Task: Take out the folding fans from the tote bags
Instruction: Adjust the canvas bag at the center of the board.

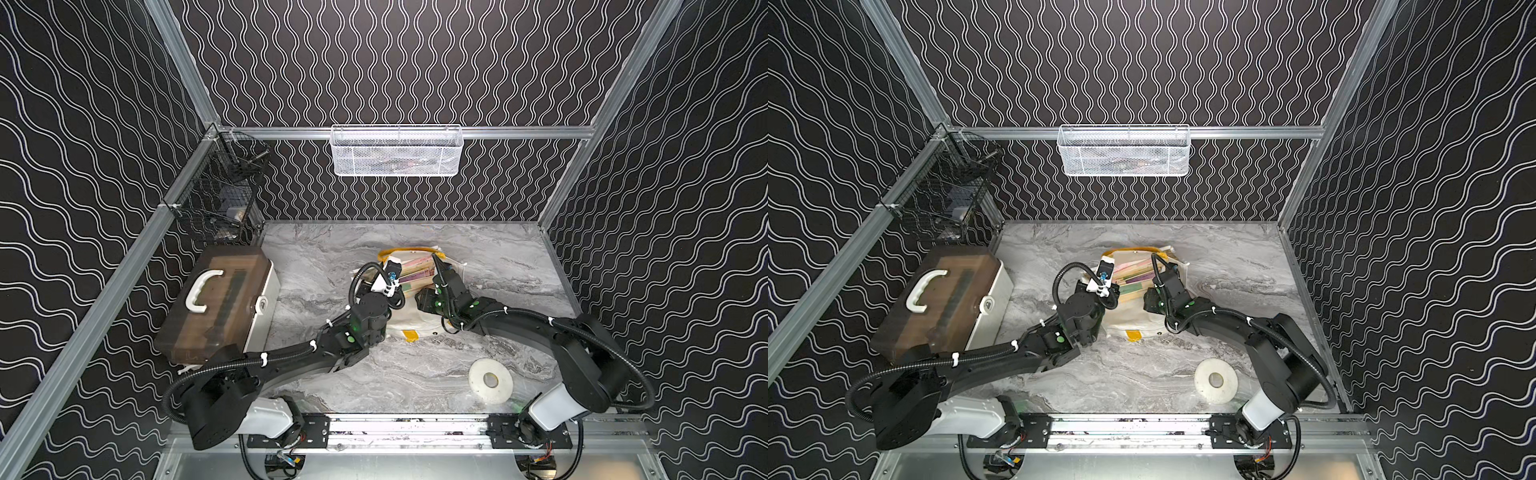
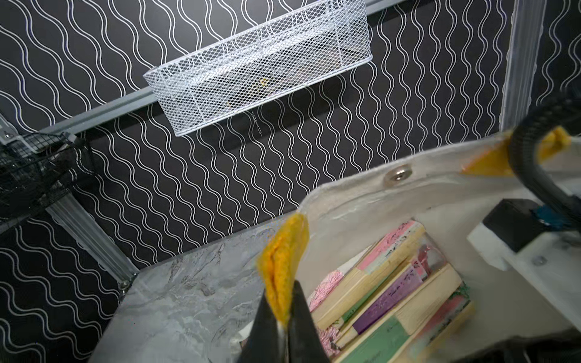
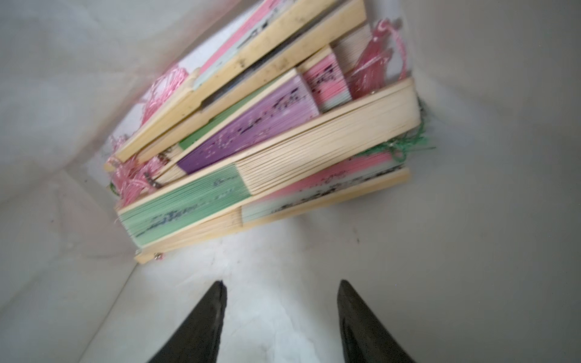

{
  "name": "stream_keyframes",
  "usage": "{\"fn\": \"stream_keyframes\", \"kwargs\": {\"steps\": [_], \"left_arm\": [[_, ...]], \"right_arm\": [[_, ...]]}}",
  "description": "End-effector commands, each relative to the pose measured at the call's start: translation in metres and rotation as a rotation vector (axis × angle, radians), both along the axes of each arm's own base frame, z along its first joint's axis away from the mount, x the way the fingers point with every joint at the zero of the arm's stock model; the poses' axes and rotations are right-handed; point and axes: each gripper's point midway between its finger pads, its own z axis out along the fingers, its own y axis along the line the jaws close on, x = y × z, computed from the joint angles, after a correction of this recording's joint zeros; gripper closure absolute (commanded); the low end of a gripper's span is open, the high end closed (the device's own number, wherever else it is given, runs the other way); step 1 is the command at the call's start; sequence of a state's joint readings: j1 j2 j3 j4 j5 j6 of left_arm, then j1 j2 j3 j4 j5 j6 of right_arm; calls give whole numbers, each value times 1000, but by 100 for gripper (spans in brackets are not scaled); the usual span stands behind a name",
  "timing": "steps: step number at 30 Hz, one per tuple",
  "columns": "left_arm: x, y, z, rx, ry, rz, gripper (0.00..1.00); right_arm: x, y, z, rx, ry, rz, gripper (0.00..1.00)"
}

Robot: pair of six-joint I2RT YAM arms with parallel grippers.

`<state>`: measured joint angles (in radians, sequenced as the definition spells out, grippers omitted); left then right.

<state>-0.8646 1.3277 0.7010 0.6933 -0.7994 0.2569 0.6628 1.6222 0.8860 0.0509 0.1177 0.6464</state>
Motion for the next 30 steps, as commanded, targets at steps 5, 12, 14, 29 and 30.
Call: {"fn": "stream_keyframes", "kwargs": {"steps": [5,12,14,29,30], "left_arm": [[-19,-4,-18,-81,39,-57,100],[-32,-8,-46,-69,88,-43,100],[-32,-10,-48,-67,92,-29,100],[-22,-38,-46,-71,79,50,100],[-22,-37,-46,-69,80,54,100]], "right_arm": [[38,5,-1,49,-42,-44,42],[56,-10,-13,123,1,-71,42],[61,-17,-13,133,3,-80,43],[39,-30,13,393,100,-219,54],[35,-28,13,405,97,-225,55]]}}
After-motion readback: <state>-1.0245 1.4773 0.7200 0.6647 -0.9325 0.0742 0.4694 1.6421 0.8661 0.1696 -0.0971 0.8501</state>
